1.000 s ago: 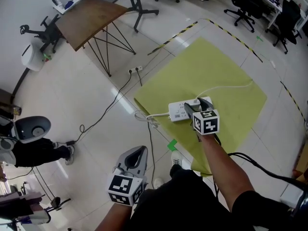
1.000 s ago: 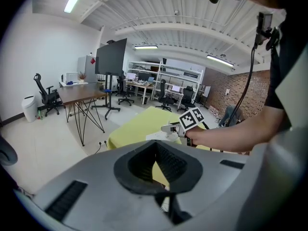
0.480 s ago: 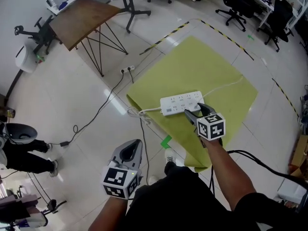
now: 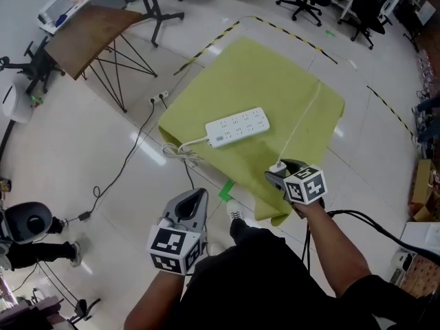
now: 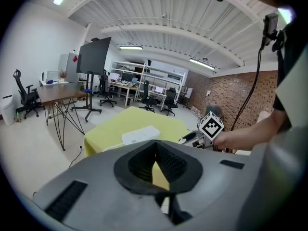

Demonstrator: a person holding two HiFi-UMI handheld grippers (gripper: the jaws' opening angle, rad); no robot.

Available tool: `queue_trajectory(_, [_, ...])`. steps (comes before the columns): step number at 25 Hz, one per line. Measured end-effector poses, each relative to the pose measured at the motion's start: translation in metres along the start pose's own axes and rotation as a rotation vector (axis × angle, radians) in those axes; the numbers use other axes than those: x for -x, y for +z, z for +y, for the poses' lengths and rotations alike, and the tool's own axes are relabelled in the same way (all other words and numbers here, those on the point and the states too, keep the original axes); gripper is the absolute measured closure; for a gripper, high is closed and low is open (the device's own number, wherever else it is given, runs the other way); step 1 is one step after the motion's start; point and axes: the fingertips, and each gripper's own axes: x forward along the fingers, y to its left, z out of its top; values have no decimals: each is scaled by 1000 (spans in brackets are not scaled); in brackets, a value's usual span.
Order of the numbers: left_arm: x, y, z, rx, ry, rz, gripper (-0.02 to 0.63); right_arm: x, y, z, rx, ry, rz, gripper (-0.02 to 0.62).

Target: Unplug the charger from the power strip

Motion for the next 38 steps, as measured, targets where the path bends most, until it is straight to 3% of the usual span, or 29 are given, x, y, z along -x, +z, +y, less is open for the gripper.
queue_trajectory(6, [1, -6, -23, -13, -62, 6, 600, 19, -45, 5, 0, -16, 103, 314])
queue_trajectory(14, [8, -11, -34, -27, -86, 17, 600, 19, -94, -1, 37, -84, 223, 313])
queue_trajectory(31, [21, -3, -19, -43, -58, 10, 600, -10, -91, -6, 110, -125, 194, 309])
queue_trajectory(38, [31, 1, -19, -55, -56, -9, 600, -3, -88, -9, 11, -87, 134, 246])
